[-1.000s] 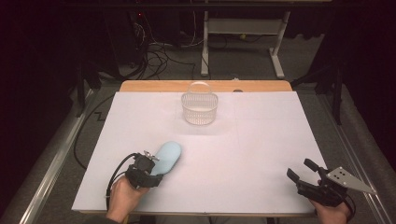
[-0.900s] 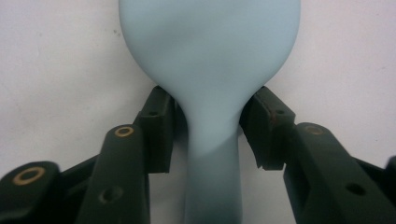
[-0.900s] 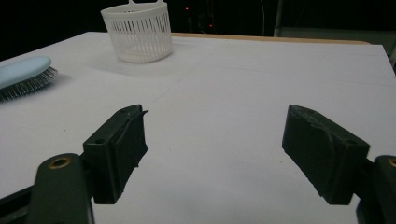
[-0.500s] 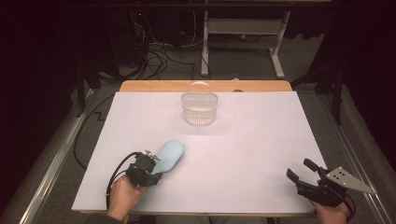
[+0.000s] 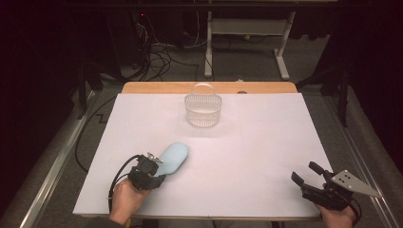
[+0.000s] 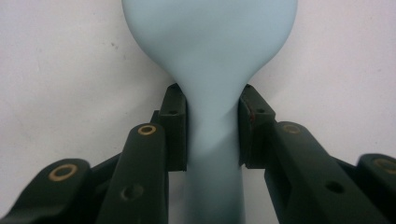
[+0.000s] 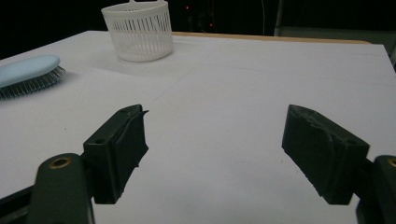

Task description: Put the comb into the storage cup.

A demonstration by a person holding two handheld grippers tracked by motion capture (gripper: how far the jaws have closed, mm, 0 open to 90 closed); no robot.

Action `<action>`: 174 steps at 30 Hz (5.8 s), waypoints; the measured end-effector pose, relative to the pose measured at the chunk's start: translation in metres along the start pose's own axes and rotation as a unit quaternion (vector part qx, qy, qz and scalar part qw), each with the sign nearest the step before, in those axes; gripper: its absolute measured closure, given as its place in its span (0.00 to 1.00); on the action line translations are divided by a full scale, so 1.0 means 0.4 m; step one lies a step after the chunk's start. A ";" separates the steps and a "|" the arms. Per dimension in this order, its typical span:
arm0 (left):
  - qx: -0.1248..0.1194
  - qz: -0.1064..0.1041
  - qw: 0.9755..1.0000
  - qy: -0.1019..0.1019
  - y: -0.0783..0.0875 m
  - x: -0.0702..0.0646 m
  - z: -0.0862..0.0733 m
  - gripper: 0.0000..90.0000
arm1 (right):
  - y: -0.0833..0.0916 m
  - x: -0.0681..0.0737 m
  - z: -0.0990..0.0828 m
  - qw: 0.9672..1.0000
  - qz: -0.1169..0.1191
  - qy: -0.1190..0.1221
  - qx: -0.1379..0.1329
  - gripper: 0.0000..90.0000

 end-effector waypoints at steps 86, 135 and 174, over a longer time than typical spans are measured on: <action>-0.181 -0.103 0.975 -0.075 0.068 -0.051 0.041 0.75 | -0.022 0.077 0.022 0.999 0.035 0.008 0.000 0.25; -0.174 -0.117 0.973 -0.100 0.034 -0.091 0.055 0.75 | -0.105 0.290 0.070 0.987 0.155 0.050 -0.006 0.25; -0.173 -0.119 0.971 -0.116 0.032 -0.110 0.063 0.75 | -0.199 0.450 0.121 0.974 0.217 0.054 0.022 0.22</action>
Point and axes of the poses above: each handheld gripper's, and its own axes: y roughly backward along the jaws, z roughly out of its top, x roughly to its left, the point moved 2 cm from there along -y, roughly forward along the jaws, and after that the axes turned 14 degrees about -z, right-handed, at the moved point
